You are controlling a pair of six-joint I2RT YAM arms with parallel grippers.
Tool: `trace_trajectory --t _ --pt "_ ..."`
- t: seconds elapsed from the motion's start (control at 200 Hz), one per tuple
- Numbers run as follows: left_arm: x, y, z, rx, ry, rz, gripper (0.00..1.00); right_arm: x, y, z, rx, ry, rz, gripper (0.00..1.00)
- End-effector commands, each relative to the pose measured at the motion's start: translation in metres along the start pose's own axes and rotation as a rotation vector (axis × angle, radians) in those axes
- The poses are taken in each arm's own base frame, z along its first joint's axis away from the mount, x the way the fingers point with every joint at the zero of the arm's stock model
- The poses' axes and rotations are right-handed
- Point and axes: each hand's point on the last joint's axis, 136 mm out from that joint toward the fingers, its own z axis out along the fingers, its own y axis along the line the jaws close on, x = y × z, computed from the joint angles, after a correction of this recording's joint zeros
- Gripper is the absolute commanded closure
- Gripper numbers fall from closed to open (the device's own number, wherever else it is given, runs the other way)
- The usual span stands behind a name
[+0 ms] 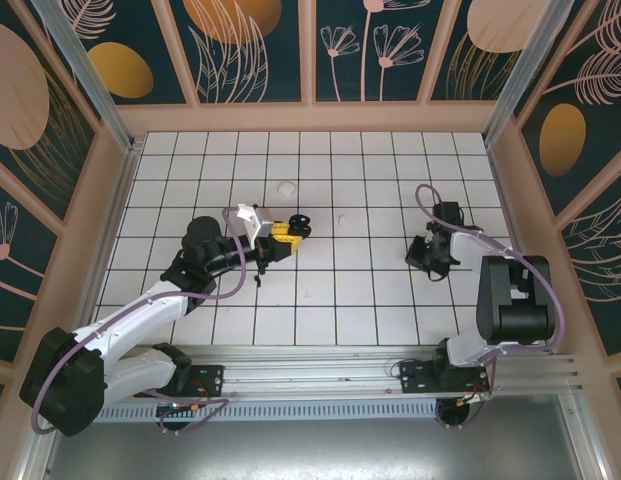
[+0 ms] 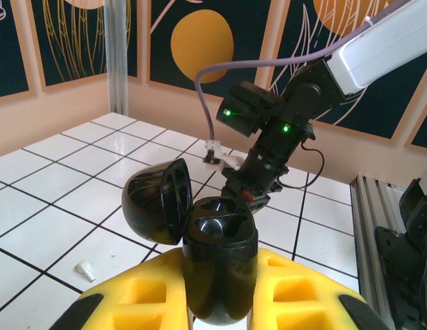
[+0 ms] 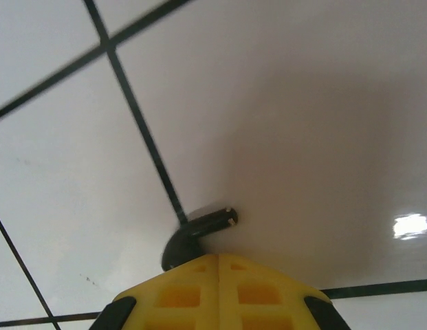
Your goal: Insert the wireless bluetooth earbuds into the charging case
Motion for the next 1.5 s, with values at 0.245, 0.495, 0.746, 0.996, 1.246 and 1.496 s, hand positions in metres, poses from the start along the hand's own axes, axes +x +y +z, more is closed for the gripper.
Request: trace_trajectory --t 0.245,0.495,0.746,0.996,1.246,1.496 --pt "-0.003 -0.004 -0.004 -0.003 -0.004 0.048 1.00 -0.020 0.040 0.008 -0.068 0.015 -0.031 0.99" --pt "-0.002 -0.003 -0.004 -0.011 0.001 0.051 1.00 -0.049 0.077 -0.018 -0.176 -0.033 -0.085 1.00" --pt "-0.003 -0.002 -0.003 -0.012 0.002 0.056 1.00 -0.075 0.066 -0.006 -0.133 -0.017 -0.101 1.00" --pt "-0.003 -0.002 -0.006 -0.023 0.005 0.054 1.00 -0.058 0.049 0.030 -0.105 0.068 -0.102 1.00" --pt "-0.007 -0.004 -0.008 -0.026 -0.007 0.052 1.00 -0.033 0.035 0.028 -0.088 0.087 -0.092 1.00" --pt "-0.009 -0.006 -0.009 -0.017 -0.013 0.044 1.00 -0.009 0.022 0.019 -0.068 0.099 -0.069 1.00"
